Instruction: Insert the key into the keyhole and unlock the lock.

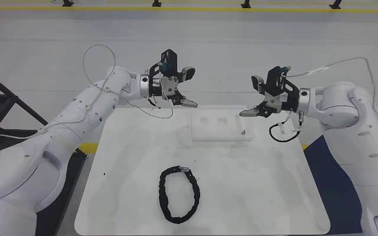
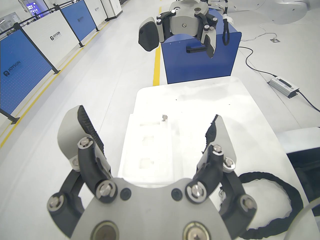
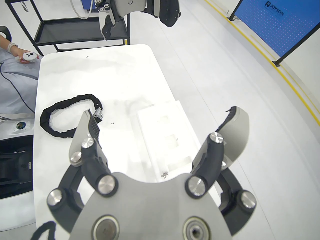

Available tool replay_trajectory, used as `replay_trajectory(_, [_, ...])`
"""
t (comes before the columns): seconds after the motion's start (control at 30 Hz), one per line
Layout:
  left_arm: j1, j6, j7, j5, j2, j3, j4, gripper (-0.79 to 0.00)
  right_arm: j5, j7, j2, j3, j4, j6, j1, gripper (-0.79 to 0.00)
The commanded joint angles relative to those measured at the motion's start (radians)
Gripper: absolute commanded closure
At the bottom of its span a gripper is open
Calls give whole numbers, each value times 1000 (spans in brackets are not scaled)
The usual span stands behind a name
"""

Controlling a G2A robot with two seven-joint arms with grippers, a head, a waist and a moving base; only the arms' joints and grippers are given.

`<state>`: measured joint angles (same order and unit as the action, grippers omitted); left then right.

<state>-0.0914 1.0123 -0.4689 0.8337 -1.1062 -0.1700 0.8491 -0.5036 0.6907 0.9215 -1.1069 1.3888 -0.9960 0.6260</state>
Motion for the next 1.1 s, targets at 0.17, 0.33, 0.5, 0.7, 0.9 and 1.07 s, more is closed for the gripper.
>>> replay_trajectory(0.17, [0,0,0,0,0,0,0,-784,0,0,0,0,0,0,0,-784])
replay_trajectory(0.33, [0,0,0,0,0,0,0,-785,0,0,0,0,0,0,0,-784])
replay_trajectory(0.5, [0,0,0,0,0,0,0,-785,-3,-3,0,0,0,5,3,-785])
replay_trajectory(0.7, [0,0,0,0,0,0,0,-785,-46,-52,7,28,-63,60,22,-785])
replay_trajectory(0.9, [0,0,0,0,0,0,0,-785,-60,-55,31,112,-161,107,0,-785])
replay_trajectory(1.07, [0,0,0,0,0,0,0,-785,-67,-50,57,178,-243,171,-30,-785])
